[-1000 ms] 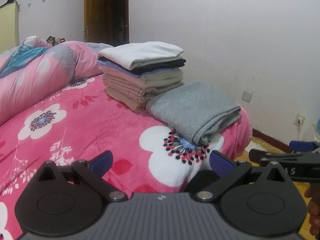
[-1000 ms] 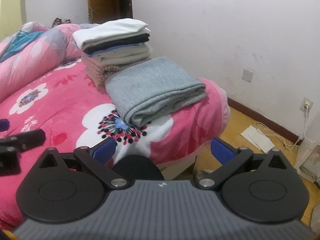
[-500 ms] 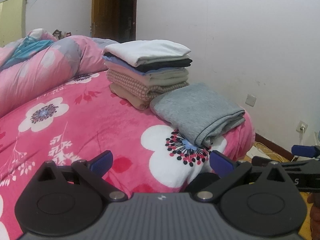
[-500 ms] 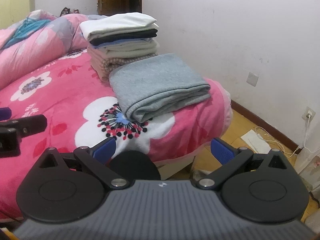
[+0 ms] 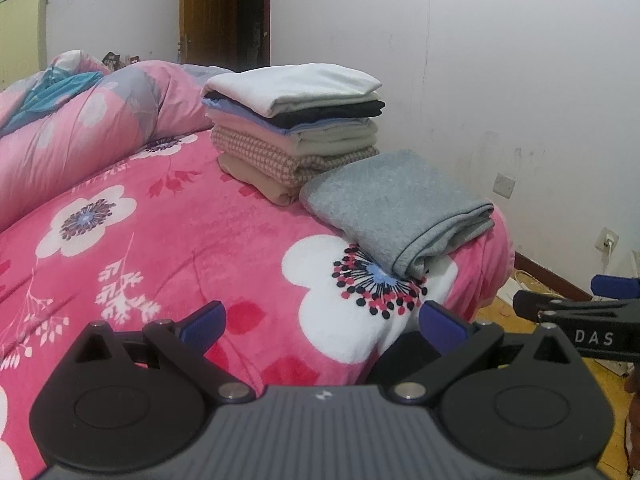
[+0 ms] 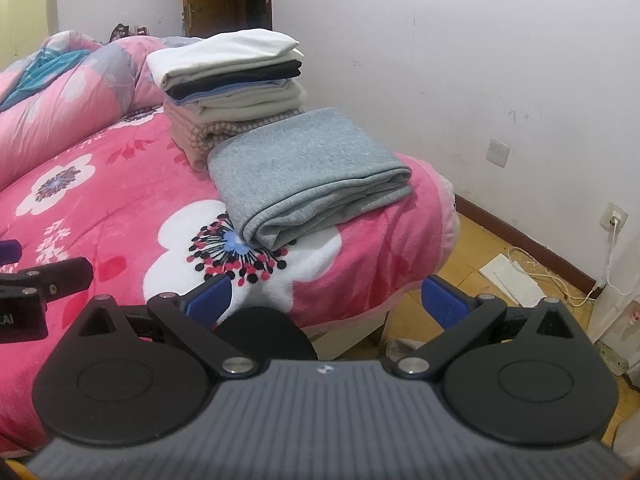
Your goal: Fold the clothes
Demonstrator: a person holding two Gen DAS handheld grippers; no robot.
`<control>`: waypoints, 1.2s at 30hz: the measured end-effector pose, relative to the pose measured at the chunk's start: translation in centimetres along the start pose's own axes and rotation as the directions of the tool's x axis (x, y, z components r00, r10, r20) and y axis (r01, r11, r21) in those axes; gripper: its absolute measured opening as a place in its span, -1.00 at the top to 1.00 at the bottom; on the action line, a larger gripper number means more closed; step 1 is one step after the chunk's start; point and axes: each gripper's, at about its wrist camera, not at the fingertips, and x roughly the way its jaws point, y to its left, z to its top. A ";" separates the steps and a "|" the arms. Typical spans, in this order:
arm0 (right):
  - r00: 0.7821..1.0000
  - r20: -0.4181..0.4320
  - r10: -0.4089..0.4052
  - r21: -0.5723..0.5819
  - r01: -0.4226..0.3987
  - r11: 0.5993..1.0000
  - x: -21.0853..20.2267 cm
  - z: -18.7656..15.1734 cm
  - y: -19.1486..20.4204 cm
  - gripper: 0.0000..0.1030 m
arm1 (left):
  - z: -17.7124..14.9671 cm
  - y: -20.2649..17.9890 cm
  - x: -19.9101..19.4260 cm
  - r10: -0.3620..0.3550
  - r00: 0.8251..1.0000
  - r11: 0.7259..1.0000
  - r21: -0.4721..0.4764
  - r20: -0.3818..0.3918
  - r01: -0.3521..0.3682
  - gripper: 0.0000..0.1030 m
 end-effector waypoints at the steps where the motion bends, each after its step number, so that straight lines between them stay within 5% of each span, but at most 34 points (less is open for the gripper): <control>1: 1.000 -0.001 0.002 0.001 -0.002 1.000 0.0 0.0 0.0 -0.97 | 0.0 0.0 0.0 -0.001 1.000 1.000 -0.001 -0.002 0.001 -1.00; 36: 1.000 -0.015 0.015 -0.031 -0.015 0.999 -0.2 -0.9 1.5 -0.97 | -0.5 -0.2 1.0 -0.016 0.999 1.000 -0.008 -0.038 0.016 -1.00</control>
